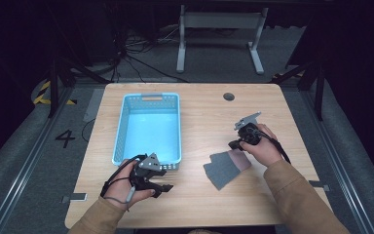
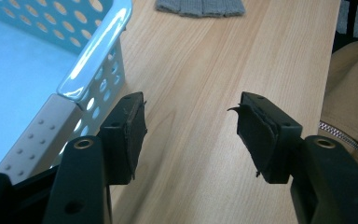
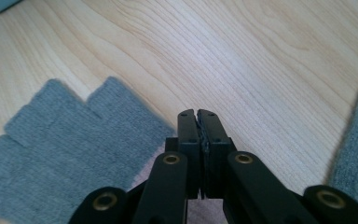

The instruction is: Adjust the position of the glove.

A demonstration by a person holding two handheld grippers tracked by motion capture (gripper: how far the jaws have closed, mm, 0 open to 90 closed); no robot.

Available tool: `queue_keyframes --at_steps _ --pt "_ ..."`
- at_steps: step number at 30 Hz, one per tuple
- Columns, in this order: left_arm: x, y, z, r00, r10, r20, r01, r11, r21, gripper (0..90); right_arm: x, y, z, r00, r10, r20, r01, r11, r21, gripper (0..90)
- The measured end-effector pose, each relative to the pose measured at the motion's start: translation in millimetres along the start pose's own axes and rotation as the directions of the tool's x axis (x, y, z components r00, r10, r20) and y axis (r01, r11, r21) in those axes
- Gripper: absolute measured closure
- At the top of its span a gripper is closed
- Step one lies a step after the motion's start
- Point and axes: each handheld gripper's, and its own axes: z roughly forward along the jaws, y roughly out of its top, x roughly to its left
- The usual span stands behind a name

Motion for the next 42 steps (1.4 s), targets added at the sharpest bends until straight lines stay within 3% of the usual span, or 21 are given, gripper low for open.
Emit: queue_keyframes --at_steps 14,21,27,38,42 --pt "0.8 -0.8 1.4 1.0000 -0.005 -0.002 0.005 1.0000 0.002 42.3 -13.0 -4.1 12.3 0.9983 0.046 0.035 -0.045 0.999 -0.003 88.1" --pt "0.7 -1.0 1.6 1.0000 -0.004 -0.003 0.004 1.0000 0.000 41.8 -15.1 -7.6 15.2 0.9972 0.065 0.036 -0.066 0.998 0.025 88.6" --pt "2.1 -2.1 1.7 0.9999 -0.009 -0.007 0.009 1.0000 0.000 41.4 -11.3 -16.7 10.5 0.9955 0.090 0.030 -0.091 0.995 0.027 89.3" --pt "2.5 -0.9 2.2 1.0000 -0.004 -0.006 0.004 1.0000 -0.004 40.9 0.4 -29.2 2.7 0.9962 0.084 0.021 -0.085 0.994 0.066 89.2" --pt "2.3 -0.5 2.4 1.0000 -0.002 -0.004 0.002 1.0000 -0.010 40.9 5.3 -35.3 0.5 0.9966 0.082 0.014 -0.082 0.995 0.055 89.3"
